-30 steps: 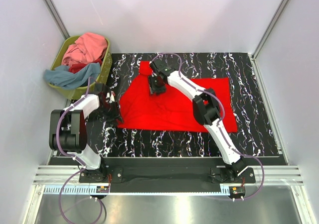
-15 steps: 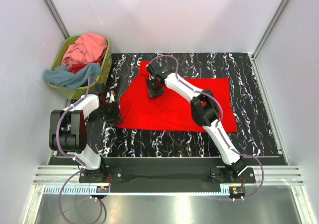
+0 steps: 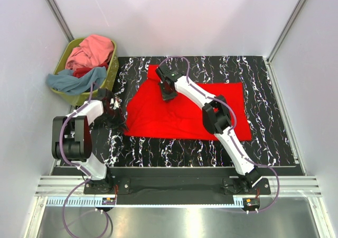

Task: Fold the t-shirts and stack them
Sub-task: Fold the tshirt

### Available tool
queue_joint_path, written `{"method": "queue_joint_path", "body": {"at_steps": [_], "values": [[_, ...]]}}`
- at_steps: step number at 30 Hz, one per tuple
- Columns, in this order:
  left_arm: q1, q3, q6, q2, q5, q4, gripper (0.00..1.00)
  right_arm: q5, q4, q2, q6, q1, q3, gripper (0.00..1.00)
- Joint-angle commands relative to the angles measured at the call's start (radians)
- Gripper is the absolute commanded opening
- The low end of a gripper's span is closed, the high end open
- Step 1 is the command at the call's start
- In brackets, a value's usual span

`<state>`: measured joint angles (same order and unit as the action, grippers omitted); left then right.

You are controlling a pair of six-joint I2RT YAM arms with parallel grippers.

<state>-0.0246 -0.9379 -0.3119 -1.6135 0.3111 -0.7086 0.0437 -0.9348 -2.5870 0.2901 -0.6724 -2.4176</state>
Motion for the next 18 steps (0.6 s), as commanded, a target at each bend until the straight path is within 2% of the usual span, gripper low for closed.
{"method": "queue_joint_path", "body": {"at_steps": [1, 18], "values": [[-0.005, 0.004, 0.002, -0.016, -0.009, 0.011, 0.32, 0.11, -0.03, 0.106, -0.039, 0.023, 0.018, 0.0], [-0.008, -0.002, -0.003, -0.037, -0.017, 0.009, 0.31, 0.143, -0.029, 0.166, -0.003, 0.117, 0.143, 0.0]]}}
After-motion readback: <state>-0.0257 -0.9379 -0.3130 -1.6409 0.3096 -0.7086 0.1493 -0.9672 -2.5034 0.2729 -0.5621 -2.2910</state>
